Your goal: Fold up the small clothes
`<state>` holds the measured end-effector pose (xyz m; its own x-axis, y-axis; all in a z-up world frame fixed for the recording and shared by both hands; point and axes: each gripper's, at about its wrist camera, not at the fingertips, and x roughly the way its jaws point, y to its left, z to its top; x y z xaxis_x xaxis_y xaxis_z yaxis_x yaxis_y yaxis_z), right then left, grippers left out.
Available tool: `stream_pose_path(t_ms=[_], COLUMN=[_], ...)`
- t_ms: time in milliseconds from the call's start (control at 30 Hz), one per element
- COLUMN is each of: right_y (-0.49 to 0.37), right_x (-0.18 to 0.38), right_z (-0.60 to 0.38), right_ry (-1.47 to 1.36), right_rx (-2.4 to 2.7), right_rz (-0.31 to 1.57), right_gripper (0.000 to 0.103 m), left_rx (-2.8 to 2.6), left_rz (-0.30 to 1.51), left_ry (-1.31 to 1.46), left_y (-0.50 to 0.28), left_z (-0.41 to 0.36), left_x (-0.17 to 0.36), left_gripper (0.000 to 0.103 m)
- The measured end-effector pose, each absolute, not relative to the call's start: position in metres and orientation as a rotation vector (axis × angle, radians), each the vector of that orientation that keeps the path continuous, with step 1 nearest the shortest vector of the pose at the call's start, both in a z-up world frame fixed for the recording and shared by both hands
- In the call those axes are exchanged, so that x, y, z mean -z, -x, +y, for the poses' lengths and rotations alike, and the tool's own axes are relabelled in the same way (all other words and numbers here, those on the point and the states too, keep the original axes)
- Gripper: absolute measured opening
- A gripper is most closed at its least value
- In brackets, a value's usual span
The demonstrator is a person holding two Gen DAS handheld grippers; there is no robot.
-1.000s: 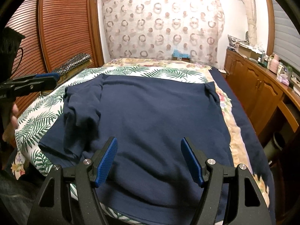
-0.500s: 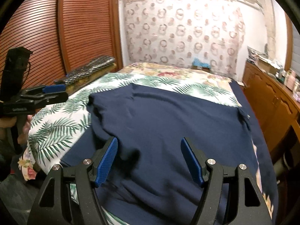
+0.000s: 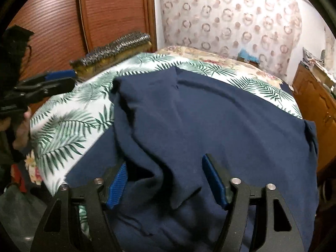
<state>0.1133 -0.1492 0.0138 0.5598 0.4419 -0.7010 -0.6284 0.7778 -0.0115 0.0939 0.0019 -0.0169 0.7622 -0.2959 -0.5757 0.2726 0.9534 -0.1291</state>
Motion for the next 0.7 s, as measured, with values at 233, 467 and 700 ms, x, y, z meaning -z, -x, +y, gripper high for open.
stream_pose_path(t_ms=[233, 467, 700], right_y=[-0.108, -0.084, -0.070], right_x=[-0.038, -0.085, -0.097], right_z=[-0.160, -0.184, -0.249], right_ry=[0.244, 0.180, 0.148], right_rx=[-0.653, -0.635, -0.508], right_rz=[0.632, 0.481, 0.463], right_gripper=[0.010, 0.010, 0.010], left_rx=[0.312, 0.316, 0.349], left_rz=[0.632, 0.614, 0.612], left_ry=[0.038, 0.044, 0.037], left_y=[-0.093, -0.090, -0.087], left_z=[-0.001, -0.002, -0.015], left_x=[0.017, 0.012, 0.009], left_gripper=[0.080, 0.080, 0.080])
